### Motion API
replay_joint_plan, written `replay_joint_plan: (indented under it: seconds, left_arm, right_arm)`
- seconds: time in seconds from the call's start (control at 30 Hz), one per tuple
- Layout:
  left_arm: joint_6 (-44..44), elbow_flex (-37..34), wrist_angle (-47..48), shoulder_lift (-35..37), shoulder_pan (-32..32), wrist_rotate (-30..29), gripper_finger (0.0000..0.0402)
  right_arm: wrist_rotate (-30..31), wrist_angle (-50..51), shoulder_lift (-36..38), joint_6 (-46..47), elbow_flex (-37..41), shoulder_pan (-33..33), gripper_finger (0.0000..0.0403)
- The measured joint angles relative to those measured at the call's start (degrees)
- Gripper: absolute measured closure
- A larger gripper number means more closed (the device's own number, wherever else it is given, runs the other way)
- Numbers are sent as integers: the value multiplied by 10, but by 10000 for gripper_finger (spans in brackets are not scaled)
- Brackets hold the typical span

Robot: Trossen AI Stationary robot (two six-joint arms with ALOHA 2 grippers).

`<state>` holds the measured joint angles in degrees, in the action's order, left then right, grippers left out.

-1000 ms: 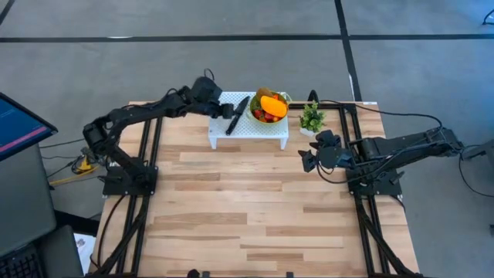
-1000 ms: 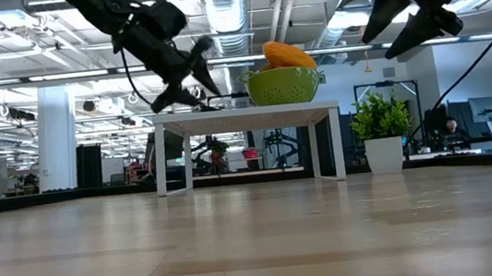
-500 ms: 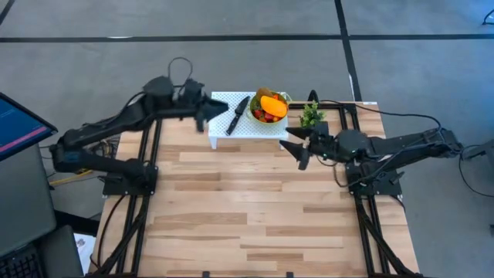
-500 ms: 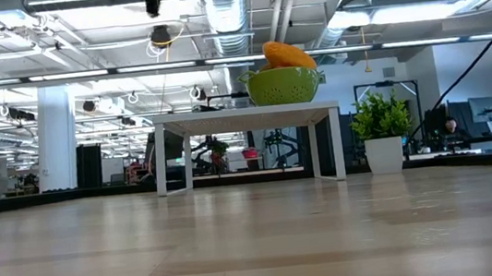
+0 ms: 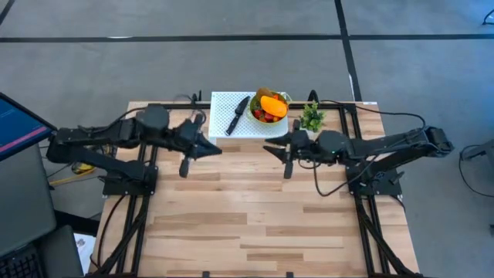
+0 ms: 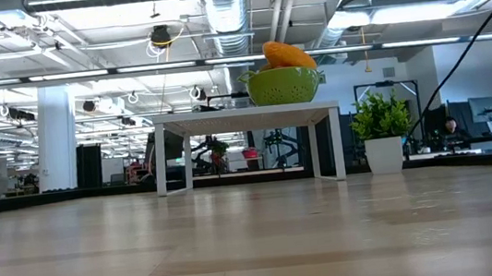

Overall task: Pick & Place Fruit
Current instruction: Return to Home Position

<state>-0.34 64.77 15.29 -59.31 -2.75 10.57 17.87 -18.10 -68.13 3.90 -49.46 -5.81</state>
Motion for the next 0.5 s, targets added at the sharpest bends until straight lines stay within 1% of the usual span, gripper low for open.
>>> replay_joint_plan:
  seconds: [0.07,0.1,0.13,0.17,0.27,0.33,0.43,0.5]
  left_arm:
    - [12,-7,47,7,17,-42,401]
    - [19,-24,55,18,26,-62,401]
    - [28,-46,48,31,35,-76,401]
    - [34,-71,32,48,42,-82,401]
    - [43,-157,-14,108,48,-82,402]
    - [47,-216,-42,155,46,-82,401]
    - [59,-296,-85,230,31,-82,401]
    - [53,-336,-94,279,18,-77,401]
  right_arm:
    - [0,47,-1,3,-1,-1,343]
    - [0,64,1,4,1,-2,370]
    - [0,80,7,4,8,-5,386]
    - [0,92,13,4,14,-9,391]
    - [0,112,43,5,36,-22,377]
    - [0,120,65,6,60,-29,376]
    - [0,133,100,7,106,-32,391]
    - [0,130,130,18,141,-32,399]
